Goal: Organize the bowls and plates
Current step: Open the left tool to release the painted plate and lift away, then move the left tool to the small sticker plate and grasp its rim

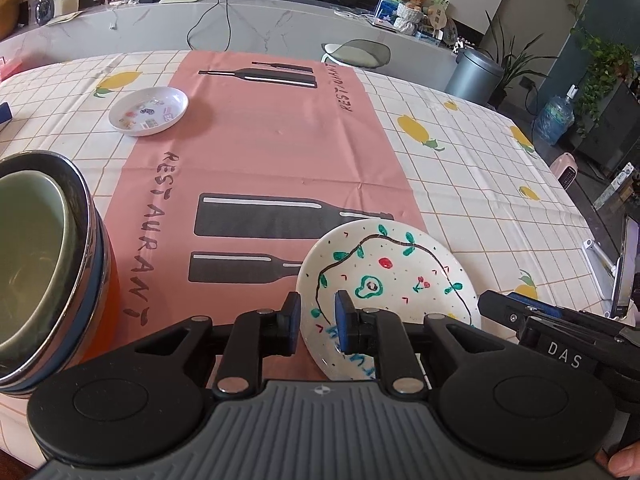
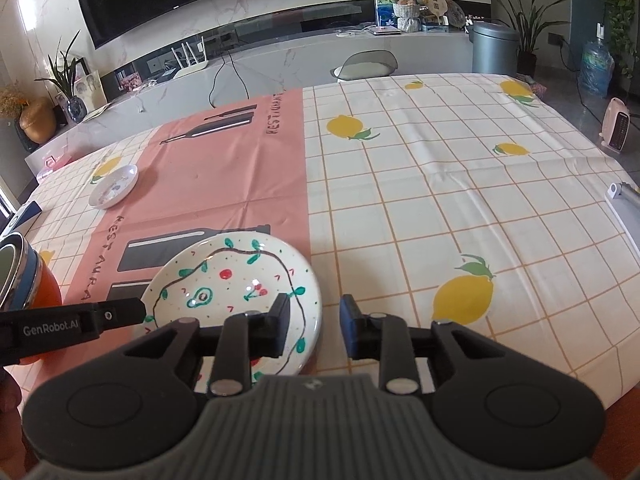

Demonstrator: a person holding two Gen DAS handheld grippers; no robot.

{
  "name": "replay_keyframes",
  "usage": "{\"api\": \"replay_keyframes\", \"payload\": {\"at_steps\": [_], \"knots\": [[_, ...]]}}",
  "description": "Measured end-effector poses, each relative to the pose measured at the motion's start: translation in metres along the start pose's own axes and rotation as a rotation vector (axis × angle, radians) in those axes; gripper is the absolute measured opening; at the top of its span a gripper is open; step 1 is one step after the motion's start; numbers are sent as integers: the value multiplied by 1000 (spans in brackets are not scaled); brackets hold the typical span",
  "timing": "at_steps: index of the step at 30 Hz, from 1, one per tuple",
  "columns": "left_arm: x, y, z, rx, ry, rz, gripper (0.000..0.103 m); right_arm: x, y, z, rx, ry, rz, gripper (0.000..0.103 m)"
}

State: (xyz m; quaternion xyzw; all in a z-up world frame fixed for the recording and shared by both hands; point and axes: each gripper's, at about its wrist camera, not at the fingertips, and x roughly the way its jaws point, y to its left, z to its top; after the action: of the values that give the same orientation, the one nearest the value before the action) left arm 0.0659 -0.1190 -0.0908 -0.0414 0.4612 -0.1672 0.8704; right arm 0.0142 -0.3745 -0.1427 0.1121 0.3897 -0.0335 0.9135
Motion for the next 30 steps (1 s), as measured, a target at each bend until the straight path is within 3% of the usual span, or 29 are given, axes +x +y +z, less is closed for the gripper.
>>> {"api": "replay_keyframes", "payload": {"at_steps": [4, 9, 18, 27, 30], "knots": [[-8, -2, 8, 9, 14, 27, 20, -3, 7, 8, -30, 16, -2, 28], [-27, 2, 27, 1, 11, 1, 20, -4, 18, 25, -68, 43, 41, 31], [-62, 15, 86, 61, -17, -23, 20, -4, 54, 58, -165, 53, 135, 43], [-65, 56, 160, 138, 89, -119, 25, 12, 92, 93, -222, 73, 219, 45], [-56, 73, 176, 143, 84, -48, 26, 23, 106, 105, -216, 102, 258, 45]]}}
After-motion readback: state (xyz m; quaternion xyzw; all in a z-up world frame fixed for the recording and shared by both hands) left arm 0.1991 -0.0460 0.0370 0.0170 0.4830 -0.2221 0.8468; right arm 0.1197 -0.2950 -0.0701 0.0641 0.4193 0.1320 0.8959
